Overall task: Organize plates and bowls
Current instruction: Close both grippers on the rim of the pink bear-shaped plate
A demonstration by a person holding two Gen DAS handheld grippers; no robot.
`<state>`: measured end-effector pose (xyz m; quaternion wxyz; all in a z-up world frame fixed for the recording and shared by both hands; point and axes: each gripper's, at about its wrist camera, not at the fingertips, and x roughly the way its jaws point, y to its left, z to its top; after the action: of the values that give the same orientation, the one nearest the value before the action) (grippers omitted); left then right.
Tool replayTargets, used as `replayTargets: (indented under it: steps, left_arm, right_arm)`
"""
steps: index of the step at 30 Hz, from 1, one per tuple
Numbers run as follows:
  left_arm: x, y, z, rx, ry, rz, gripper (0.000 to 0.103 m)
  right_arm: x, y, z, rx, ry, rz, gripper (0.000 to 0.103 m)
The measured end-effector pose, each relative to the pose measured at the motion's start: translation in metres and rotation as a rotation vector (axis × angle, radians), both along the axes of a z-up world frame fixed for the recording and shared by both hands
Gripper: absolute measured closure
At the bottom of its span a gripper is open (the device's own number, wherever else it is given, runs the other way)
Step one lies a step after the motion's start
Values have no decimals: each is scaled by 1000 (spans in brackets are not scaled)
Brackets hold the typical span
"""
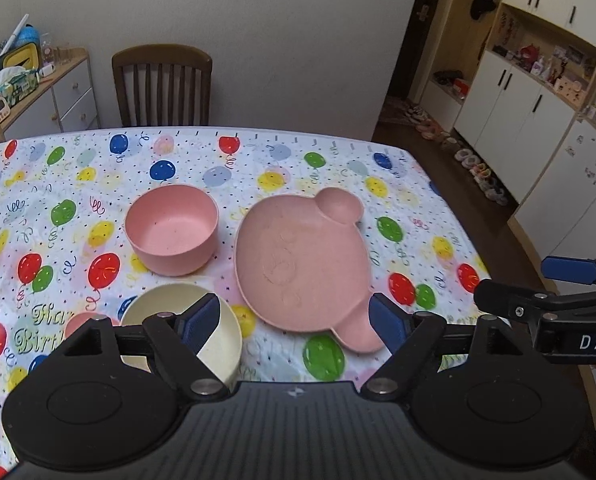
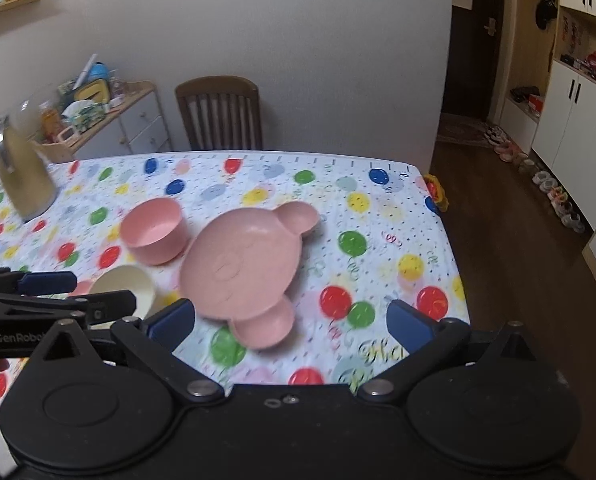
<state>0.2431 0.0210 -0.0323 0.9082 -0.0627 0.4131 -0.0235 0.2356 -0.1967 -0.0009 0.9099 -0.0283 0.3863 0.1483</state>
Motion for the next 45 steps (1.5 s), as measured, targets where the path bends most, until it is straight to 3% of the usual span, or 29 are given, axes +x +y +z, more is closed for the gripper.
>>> replayTargets:
  steps: [4,18,32,34,36,40,42,45]
  left_arm:
    - [32,-3,-14,33,35,15,21]
    - [115,3,-61,17,176,74,21]
    - [151,24,-96,-37,252,115,22]
    - [152,26,-99,-43,253,115,26]
    - [153,28,-102,-57,261,117,39]
    - [154,34,-107,-69,270,136,53]
    - [154,38,-109,-82,275,147,68]
    - [153,40,-110,-88,271,152,73]
  right_arm:
    - [34,1,-14,-25,20,-6,0]
    - [117,8,-65,-24,165,-16,6]
    - [162,28,-103,1,282,16,36]
    - [165,31,-108,10,297,24,45]
    - [168,33,-112,15,310,28,51]
    - [171,36,-118,23,330,32,61]
    - [172,37,-120,25,335,29,67]
    - [174,37,-122,38,344,23,80]
